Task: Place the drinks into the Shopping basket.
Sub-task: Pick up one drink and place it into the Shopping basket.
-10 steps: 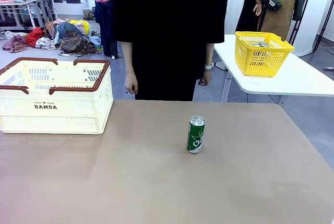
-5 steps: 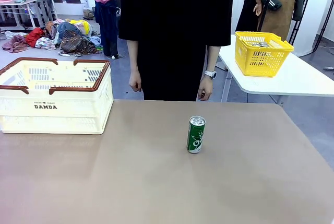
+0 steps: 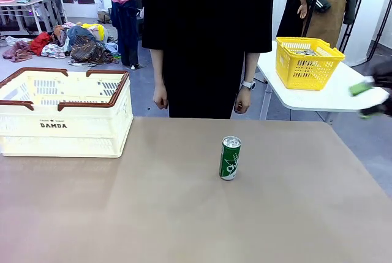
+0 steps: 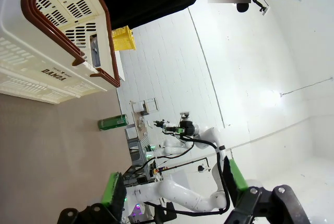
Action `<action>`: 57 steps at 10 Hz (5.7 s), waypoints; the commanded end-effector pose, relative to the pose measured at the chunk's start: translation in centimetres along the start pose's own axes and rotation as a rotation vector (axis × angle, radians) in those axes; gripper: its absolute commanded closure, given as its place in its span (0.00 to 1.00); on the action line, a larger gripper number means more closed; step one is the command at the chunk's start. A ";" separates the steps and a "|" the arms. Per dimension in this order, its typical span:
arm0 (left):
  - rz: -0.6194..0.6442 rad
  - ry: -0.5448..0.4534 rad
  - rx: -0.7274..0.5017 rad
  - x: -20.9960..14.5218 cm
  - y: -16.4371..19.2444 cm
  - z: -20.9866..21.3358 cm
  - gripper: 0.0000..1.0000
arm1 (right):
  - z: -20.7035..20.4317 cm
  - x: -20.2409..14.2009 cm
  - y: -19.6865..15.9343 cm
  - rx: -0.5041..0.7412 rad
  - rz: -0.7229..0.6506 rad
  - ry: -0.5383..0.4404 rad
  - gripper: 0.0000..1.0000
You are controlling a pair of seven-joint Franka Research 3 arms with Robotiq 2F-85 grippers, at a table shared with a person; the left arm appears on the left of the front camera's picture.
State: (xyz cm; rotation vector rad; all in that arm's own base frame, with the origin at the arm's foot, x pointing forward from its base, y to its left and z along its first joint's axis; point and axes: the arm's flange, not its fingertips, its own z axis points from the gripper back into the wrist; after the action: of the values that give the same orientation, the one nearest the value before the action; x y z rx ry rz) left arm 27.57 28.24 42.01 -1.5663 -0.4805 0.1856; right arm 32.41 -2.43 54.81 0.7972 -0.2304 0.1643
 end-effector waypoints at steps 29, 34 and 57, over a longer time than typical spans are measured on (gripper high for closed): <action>-0.008 -0.001 -0.016 -0.4 -0.2 -0.1 0.00 | -34.4 10.4 6.6 -0.824 0.013 0.295 0.00; -0.008 -0.001 -0.016 -0.4 -0.2 -0.1 0.00 | -34.3 10.5 6.6 -0.777 0.024 0.375 0.80; -0.008 -0.001 -0.016 -0.4 -0.2 -0.1 0.00 | 1.7 -6.4 8.3 -0.339 0.147 0.554 1.00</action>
State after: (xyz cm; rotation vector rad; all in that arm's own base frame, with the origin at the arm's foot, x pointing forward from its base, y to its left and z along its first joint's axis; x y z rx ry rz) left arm 27.53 28.26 41.95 -1.5667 -0.4802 0.1878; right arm 24.71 5.26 59.56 0.3355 0.2631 0.5319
